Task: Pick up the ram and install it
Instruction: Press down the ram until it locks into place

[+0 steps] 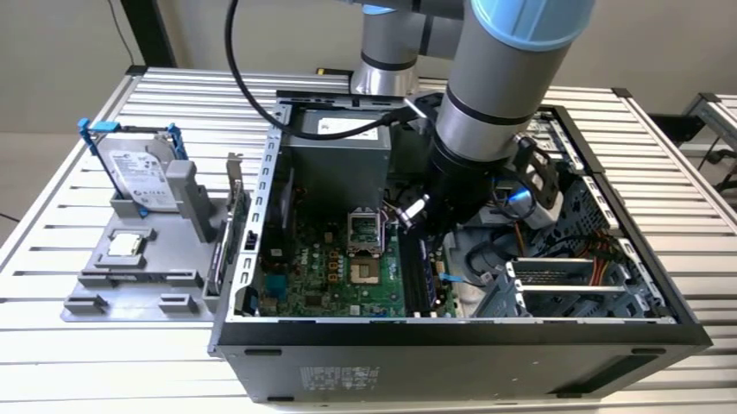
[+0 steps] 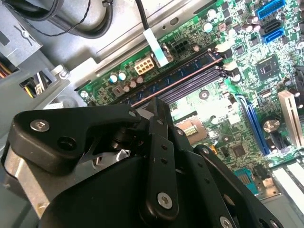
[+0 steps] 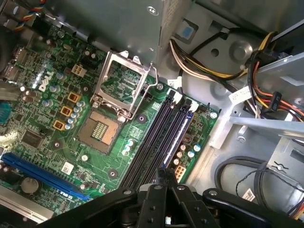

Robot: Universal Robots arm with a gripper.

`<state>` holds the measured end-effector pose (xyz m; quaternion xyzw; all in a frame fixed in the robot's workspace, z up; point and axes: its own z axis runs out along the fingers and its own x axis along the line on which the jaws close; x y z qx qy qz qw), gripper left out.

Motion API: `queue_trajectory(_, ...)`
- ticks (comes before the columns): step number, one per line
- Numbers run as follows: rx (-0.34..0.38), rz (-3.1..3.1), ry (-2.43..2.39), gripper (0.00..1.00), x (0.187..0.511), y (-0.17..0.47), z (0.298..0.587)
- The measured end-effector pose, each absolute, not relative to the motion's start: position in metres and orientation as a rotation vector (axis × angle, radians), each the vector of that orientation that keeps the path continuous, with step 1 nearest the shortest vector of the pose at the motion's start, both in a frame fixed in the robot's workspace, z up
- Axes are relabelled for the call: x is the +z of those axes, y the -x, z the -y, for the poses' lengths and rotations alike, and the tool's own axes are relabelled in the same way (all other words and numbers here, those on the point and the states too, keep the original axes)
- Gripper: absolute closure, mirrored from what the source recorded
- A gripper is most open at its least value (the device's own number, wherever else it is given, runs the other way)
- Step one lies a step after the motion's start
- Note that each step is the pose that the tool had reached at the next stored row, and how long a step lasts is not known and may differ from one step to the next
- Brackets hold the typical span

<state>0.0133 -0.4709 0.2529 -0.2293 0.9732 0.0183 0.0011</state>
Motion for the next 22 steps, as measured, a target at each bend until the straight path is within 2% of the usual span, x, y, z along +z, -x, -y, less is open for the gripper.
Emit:
queue_trajectory(7,0.092,-3.037,0.771,1.0,0.2528,-0.0133,0.4708)
queue_trajectory(22,0.093,-2.962,1.039,1.0,0.2532,-0.0149,0.4708)
